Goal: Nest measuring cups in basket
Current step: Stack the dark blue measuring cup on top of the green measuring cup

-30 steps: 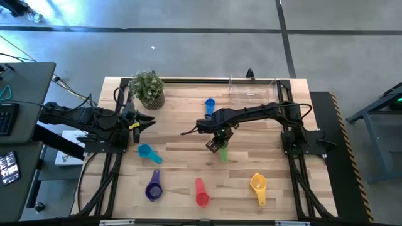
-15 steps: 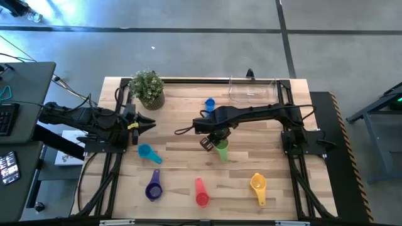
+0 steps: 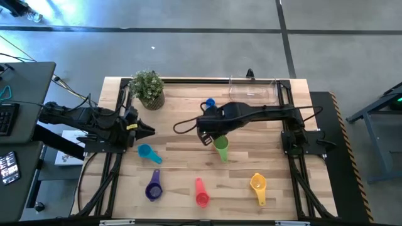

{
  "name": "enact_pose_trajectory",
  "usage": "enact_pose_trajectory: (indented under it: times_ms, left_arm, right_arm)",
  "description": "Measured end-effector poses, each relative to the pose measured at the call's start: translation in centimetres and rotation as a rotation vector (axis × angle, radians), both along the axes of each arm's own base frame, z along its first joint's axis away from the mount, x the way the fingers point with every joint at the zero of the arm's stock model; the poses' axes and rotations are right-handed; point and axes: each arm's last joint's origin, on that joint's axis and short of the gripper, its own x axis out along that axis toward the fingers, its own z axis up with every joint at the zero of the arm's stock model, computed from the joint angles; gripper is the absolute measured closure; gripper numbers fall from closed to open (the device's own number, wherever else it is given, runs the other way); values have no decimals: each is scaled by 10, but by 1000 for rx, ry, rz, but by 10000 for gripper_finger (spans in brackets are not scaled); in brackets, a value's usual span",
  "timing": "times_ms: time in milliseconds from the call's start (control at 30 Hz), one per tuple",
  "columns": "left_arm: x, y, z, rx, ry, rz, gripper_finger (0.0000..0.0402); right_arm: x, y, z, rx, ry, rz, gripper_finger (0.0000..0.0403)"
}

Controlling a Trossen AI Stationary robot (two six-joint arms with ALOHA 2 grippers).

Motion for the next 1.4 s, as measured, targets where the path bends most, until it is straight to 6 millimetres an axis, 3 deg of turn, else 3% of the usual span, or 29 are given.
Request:
enact_pose_trajectory:
  times_ms: [167, 500, 933, 1400]
  left_arm:
    - [0, 0, 19, -82, -22, 20, 312]
    - [13, -4, 49, -219, 29, 51, 312]
    - [24, -21, 16, -385, 471, 96, 312]
    - [22, -57, -8, -506, 790, 152, 312]
  right_arm:
    - [-5, -7, 28, -76, -92, 62, 295]
    - [-37, -38, 62, -163, -122, 169, 295]
    - [-80, -70, 100, -280, -165, 233, 295]
    - [-86, -89, 103, -332, -116, 296, 295]
